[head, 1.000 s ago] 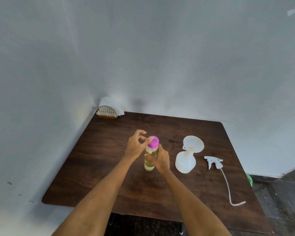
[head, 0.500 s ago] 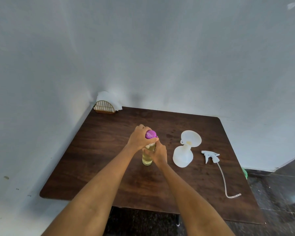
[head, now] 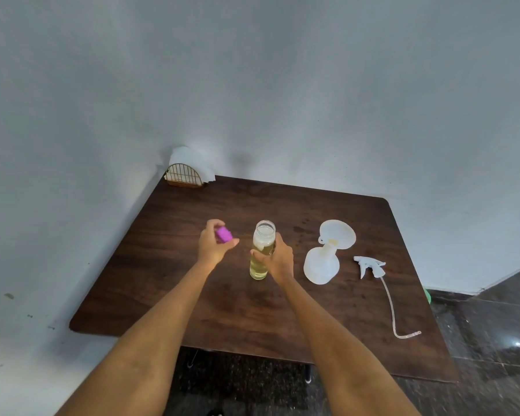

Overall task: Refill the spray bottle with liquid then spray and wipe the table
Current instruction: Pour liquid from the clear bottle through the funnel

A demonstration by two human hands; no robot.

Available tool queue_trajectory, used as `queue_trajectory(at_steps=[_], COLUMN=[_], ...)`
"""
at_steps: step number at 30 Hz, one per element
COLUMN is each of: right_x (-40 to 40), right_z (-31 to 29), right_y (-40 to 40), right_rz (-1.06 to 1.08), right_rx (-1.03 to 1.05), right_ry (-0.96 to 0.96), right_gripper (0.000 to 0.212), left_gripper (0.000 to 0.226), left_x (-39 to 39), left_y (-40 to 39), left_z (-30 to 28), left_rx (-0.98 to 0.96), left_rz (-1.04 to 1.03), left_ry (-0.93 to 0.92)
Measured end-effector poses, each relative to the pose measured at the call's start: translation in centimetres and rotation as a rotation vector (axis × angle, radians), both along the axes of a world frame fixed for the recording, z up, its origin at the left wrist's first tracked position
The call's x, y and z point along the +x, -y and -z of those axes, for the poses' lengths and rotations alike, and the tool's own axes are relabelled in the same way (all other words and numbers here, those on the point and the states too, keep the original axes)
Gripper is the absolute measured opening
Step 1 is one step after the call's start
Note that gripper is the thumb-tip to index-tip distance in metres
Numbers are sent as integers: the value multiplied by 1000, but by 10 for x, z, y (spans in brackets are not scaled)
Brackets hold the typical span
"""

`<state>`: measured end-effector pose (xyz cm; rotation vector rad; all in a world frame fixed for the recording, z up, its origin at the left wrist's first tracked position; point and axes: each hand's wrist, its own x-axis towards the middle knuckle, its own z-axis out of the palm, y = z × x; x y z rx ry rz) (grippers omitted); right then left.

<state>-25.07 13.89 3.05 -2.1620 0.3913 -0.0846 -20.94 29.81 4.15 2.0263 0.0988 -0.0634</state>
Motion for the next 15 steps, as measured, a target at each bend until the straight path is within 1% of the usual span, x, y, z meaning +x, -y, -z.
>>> queue_trajectory(at_steps=[4,7,10,15], right_x=[0,-1,-3,-8], right_z=[1,3,5,8], right_y=[0,-2,-4,-3], right_rz=[0,8,26,53], right_rx=[-6,12,18,-6], right_ry=[10,14,27,59], right_gripper=[60,61,59,58], left_gripper=[50,64,73,77], left_x=[-23,-38,-47,-53], left_y=[-21,-18,-11,1], left_z=[44,66,79,91], left_rx=[97,88,207,255], left_rz=[90,83,107,187], left_ry=[-133,-219,-262,-247])
